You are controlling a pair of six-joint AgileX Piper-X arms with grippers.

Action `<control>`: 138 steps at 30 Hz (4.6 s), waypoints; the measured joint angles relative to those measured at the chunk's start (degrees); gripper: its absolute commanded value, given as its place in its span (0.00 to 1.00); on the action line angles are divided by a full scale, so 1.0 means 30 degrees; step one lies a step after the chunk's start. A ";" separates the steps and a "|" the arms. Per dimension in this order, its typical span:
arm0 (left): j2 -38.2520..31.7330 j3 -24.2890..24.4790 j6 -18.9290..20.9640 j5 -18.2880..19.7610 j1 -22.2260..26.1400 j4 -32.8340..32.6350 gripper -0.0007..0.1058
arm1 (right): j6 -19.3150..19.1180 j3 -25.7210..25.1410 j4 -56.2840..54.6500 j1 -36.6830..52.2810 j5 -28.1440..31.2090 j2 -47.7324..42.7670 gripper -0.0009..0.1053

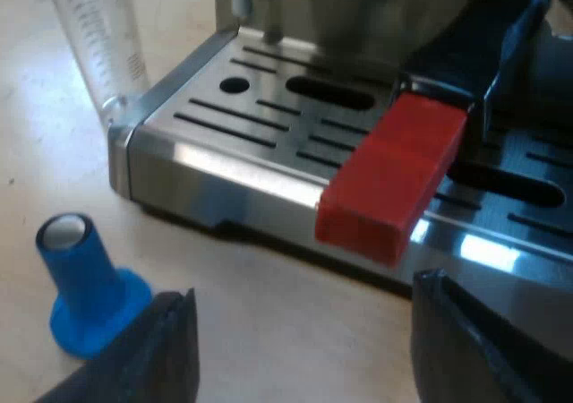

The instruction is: Grind coffee beans and then tamp

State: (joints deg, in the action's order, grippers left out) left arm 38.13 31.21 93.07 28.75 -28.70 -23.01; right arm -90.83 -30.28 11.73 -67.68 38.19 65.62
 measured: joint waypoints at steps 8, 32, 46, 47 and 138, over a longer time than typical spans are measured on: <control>0.0000 0.0000 0.0000 0.0000 0.0000 -0.0055 0.66 | 0.0000 0.0000 0.1071 0.0000 0.1162 0.0922 0.20; 0.0000 0.0000 0.0000 0.0000 0.0000 -0.0048 0.66 | 0.1290 0.0141 0.1672 0.1106 0.1921 0.0922 0.20; 0.0000 0.0000 0.0000 0.0000 0.0000 -0.0096 0.66 | 0.1276 0.0178 0.1825 0.1553 0.1641 0.0922 0.20; 0.0000 0.0000 0.0000 0.0000 0.0000 -0.0096 0.66 | 0.1276 0.0178 0.1825 0.1512 0.1641 0.0922 0.20; -0.4513 -0.3855 -0.0886 0.0403 0.0000 -0.0136 0.66 | 0.7568 -1.1801 -1.7118 0.6061 -0.6927 0.6315 0.59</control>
State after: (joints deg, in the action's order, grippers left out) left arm 24.60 19.65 90.41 29.96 -28.70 -23.41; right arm -68.12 -65.68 -39.63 -49.49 17.41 84.56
